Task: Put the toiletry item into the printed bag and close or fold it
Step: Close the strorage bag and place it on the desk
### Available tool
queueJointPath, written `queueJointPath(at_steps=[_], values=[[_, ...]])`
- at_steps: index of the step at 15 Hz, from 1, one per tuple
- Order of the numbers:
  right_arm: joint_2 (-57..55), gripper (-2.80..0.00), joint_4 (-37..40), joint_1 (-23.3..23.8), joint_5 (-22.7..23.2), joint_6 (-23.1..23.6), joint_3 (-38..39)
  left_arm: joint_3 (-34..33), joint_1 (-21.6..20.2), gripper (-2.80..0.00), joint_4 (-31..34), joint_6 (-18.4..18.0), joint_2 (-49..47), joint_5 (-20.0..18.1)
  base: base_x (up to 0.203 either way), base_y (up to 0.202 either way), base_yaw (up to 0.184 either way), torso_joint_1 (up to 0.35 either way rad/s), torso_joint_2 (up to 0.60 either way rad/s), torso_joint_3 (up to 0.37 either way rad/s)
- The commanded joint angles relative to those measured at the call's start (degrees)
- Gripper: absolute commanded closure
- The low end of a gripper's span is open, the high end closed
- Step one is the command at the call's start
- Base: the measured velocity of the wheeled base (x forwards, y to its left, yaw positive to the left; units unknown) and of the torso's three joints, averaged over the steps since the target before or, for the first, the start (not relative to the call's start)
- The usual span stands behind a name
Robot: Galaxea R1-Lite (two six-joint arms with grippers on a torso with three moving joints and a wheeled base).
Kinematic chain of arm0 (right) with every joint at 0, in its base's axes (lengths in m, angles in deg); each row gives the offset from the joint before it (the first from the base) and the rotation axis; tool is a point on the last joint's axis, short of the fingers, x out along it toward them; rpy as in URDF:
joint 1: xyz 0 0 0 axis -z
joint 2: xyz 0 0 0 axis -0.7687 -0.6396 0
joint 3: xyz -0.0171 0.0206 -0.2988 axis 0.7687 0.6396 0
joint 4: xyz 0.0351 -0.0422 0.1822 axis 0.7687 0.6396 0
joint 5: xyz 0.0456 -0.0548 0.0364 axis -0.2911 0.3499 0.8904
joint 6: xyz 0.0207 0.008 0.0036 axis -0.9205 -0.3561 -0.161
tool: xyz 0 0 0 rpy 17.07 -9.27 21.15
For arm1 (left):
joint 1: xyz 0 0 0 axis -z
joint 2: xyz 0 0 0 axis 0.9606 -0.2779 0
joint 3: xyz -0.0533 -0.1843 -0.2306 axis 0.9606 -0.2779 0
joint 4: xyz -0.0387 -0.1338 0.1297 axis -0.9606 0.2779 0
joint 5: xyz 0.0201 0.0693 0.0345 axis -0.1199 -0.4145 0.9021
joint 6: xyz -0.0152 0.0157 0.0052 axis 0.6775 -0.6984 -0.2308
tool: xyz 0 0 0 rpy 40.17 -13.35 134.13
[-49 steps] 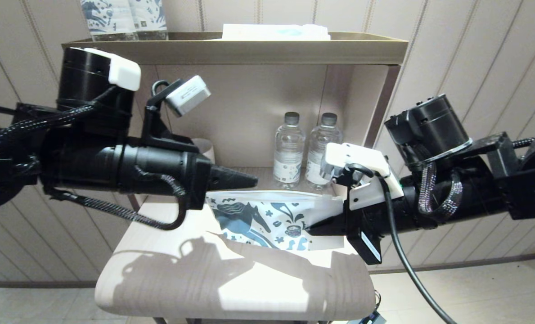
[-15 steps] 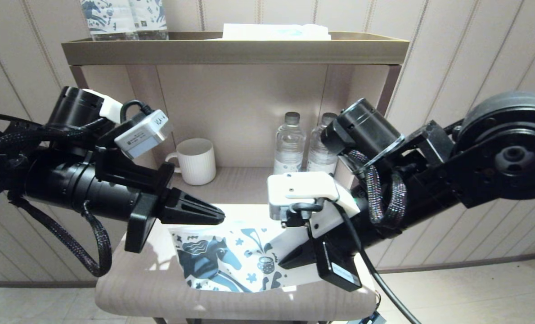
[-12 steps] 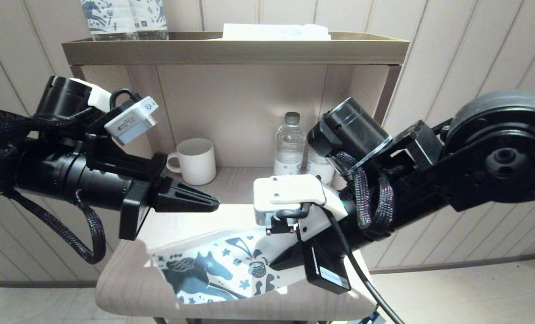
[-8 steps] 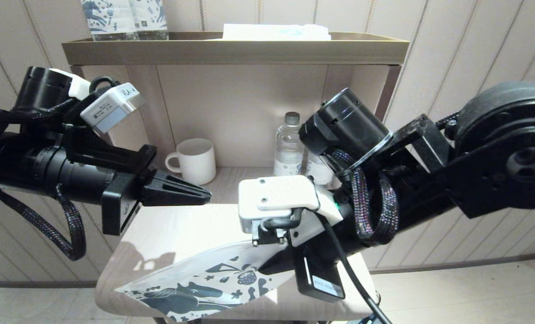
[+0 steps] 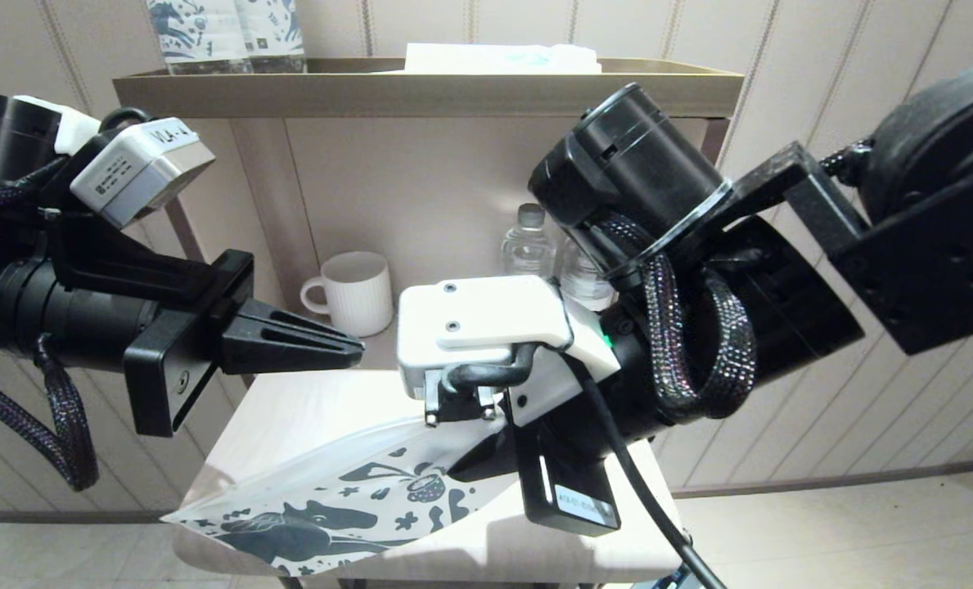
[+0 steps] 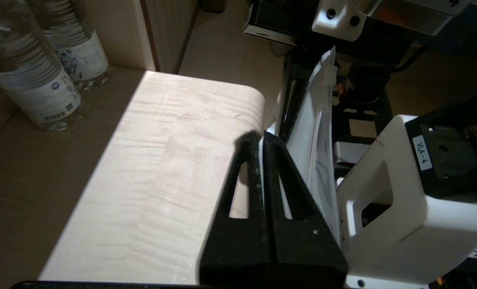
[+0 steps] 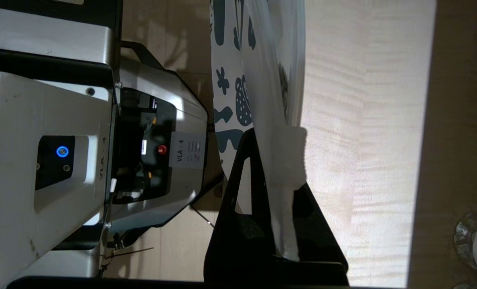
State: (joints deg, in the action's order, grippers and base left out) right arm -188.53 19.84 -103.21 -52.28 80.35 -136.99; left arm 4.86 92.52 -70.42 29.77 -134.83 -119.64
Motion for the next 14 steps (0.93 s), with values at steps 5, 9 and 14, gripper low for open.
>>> queueJointPath(at_steps=[5, 9, 14], values=[[-5.26, 0.00, 0.24, -0.51, 0.13, -0.32, -5.03, -0.53, -0.02, -2.80, -0.46, 0.67, 1.27, -0.33, 0.000, 0.000, 0.000, 0.000, 0.00, 0.000], [-8.23, 0.00, 0.25, -0.82, 0.13, -0.38, -8.58, -0.35, -0.02, -2.80, -0.46, 1.91, 1.09, 0.11, 0.000, 0.000, 0.000, 0.000, 0.00, 0.000], [-8.24, 0.00, -1.02, -0.12, 0.13, -3.75, -8.67, 1.72, 0.07, -2.80, -0.63, 4.46, -1.44, 2.81, 0.000, 0.000, 0.000, 0.000, 0.00, 0.000]])
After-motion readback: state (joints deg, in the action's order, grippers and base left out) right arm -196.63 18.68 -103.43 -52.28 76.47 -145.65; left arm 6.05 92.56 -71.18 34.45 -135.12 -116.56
